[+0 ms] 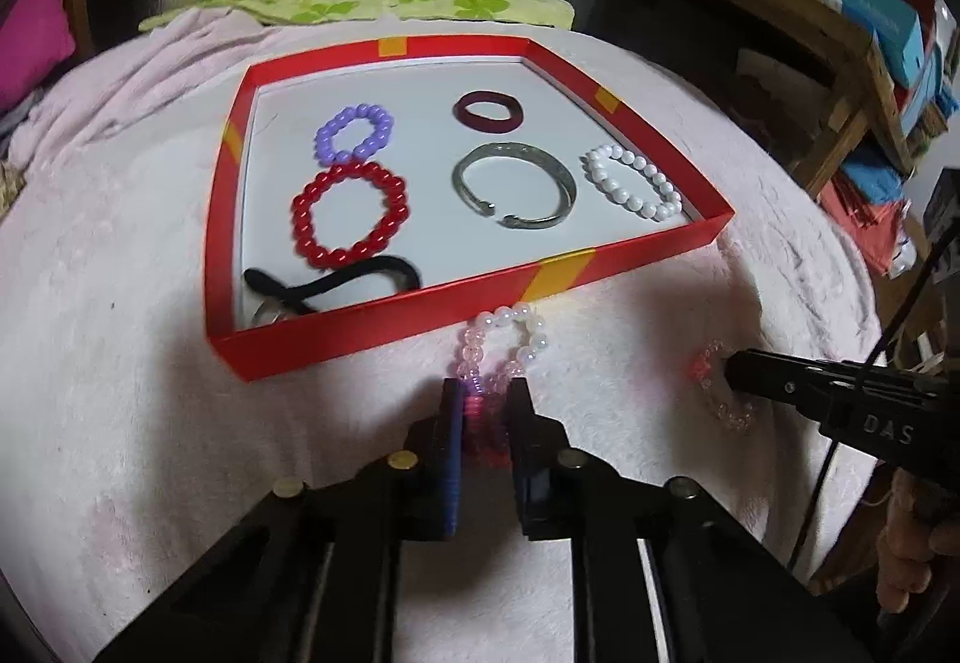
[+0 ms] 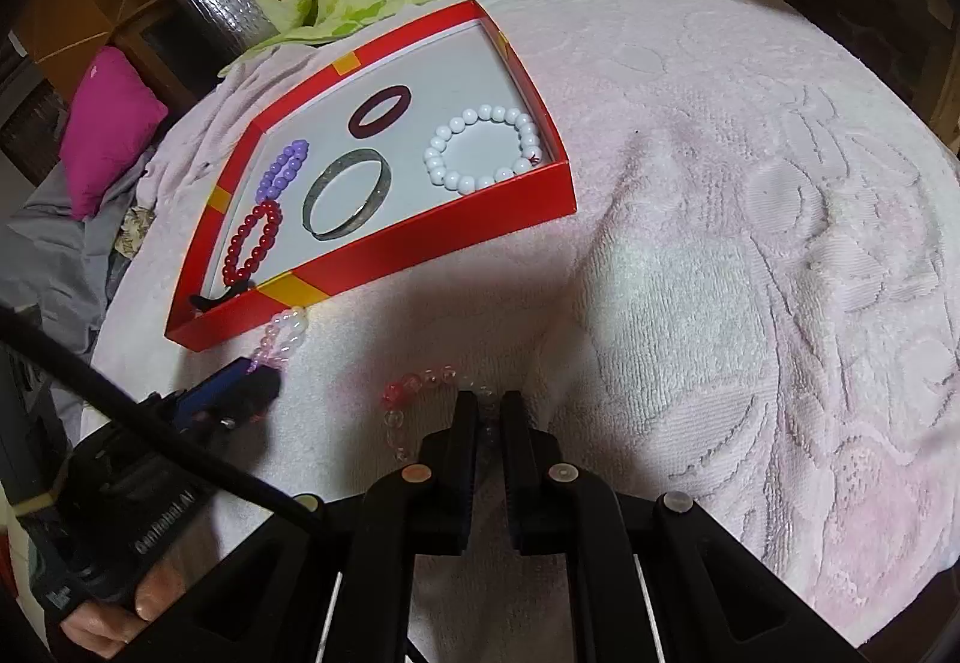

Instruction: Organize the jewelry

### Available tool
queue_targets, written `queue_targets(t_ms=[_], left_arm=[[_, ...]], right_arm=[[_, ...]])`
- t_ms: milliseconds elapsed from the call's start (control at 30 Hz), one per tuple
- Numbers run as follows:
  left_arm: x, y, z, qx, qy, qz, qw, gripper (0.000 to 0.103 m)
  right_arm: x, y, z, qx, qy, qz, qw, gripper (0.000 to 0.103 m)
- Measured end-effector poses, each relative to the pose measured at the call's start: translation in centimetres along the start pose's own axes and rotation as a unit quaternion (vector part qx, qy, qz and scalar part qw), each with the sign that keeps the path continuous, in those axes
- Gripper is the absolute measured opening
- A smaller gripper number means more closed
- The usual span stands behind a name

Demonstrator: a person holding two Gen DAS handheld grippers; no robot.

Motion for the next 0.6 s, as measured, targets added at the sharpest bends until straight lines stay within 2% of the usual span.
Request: queue_targets(t_ms=[100, 233, 600], left_arm=[[-0.6, -0.4, 0.3, 0.001, 0.001, 0.01, 0.9999, 0.008], [-1.4, -1.2, 1.1, 0.005, -0.002, 0.005, 1.0, 0.008], [-3.9, -2.8, 3.3, 0.028, -0.009, -0.004, 0.9996, 0.008]], right_arm=[[0.1, -0.2, 0.0, -0.001, 0.002, 0.007, 1.0, 0.01], [0.1, -0.6, -0.1, -0.006, 0.008, 0.012, 1.0, 0.009], [0.2, -4.2, 0.3, -0.027, 0.006, -0.035, 0.999, 0.01]])
Point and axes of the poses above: each gripper's, at about its wrist camera, not at the fingertips, and x roughly the way its jaws point, y to its right, z to its underside, the point moved 9 cm from there along x, roughly the way its jaws point, and after that the axes turned 9 degrees about x, right-handed, at the moved point
